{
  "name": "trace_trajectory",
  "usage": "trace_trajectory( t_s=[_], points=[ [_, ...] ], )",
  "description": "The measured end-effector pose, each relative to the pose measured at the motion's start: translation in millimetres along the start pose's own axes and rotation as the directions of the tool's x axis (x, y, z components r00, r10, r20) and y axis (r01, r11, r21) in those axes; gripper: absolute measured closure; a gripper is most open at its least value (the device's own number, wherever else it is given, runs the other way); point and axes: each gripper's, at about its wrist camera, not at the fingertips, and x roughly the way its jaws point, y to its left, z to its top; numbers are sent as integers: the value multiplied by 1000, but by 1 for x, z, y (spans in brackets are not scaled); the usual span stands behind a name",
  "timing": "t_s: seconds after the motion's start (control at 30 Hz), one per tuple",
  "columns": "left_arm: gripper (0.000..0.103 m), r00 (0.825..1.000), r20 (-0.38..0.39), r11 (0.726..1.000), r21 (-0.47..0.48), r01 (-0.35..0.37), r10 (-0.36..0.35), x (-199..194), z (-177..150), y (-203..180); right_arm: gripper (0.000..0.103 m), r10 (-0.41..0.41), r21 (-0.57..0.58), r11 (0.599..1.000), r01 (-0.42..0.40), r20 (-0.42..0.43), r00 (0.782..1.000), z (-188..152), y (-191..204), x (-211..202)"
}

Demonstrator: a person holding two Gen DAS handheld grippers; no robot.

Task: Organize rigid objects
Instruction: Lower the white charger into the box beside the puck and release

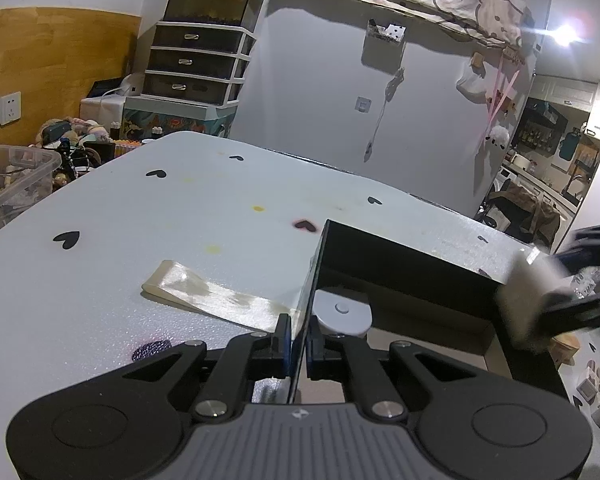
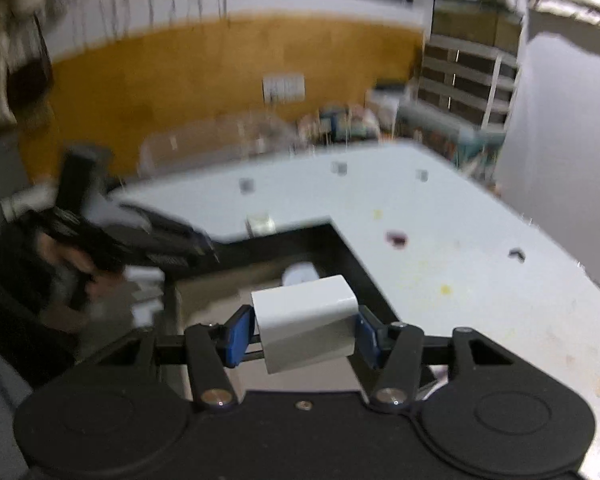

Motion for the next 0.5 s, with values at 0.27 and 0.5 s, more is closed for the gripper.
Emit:
trace_trajectory(
  t_s=[0.27, 0.5],
  points=[
    [97, 1000, 13, 1000, 5, 10, -10, 0, -2, 0, 48, -104, -86, 993, 80, -323, 941, 14, 5, 89],
    [96, 999, 20, 1000, 5, 29, -29, 0, -3, 3, 48, -144, -122, 987, 107, -346, 927, 31, 13, 115]
  ],
)
